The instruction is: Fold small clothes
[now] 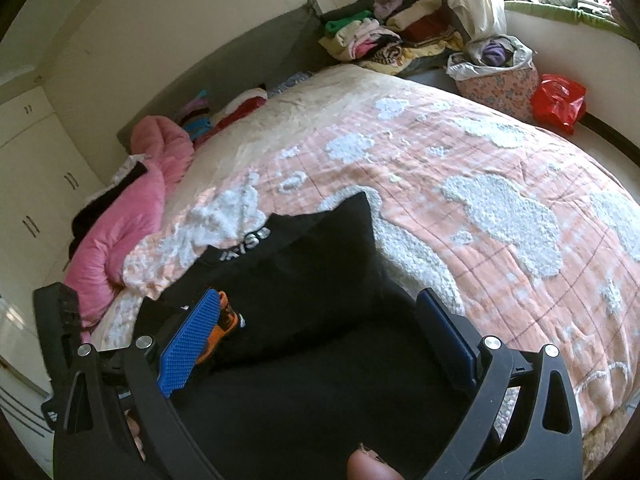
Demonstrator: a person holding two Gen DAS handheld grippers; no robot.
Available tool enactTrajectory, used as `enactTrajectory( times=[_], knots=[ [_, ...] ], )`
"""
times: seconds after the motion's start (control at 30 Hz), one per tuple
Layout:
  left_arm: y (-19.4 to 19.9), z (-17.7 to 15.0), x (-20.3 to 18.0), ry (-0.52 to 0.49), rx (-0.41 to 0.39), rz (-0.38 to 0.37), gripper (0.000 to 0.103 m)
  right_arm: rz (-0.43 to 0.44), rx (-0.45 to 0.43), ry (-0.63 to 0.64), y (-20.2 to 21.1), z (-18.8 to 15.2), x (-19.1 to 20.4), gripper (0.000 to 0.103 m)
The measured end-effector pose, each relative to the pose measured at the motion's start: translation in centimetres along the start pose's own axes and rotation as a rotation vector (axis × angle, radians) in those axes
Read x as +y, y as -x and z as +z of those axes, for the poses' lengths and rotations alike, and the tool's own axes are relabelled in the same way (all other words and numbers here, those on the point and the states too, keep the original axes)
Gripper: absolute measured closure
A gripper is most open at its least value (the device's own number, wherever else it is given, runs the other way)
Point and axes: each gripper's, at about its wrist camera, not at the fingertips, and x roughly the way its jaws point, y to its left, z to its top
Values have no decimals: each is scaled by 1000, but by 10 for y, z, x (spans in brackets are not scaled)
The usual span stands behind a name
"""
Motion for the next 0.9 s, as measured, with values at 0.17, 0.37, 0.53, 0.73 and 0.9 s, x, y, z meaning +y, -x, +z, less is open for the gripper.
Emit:
enactTrajectory(
  times=[0.17,0.37,0.53,0.73,0.9],
  knots=[
    [9,9,11,-13,-3,7,35,2,97,39,-28,-15,10,5],
    [30,19,31,0,-47,-22,17,19,176,54,-53,-34,24,5],
    [39,24,58,70,-84,-9,15,20,217,76,-65,-45,31,6],
    [52,30,98,156,-121,72,10,36,266,108,-85,-59,46,34],
    [75,34,127,227,-182,122,10,71,239,137,-94,-66,58,67]
  ],
)
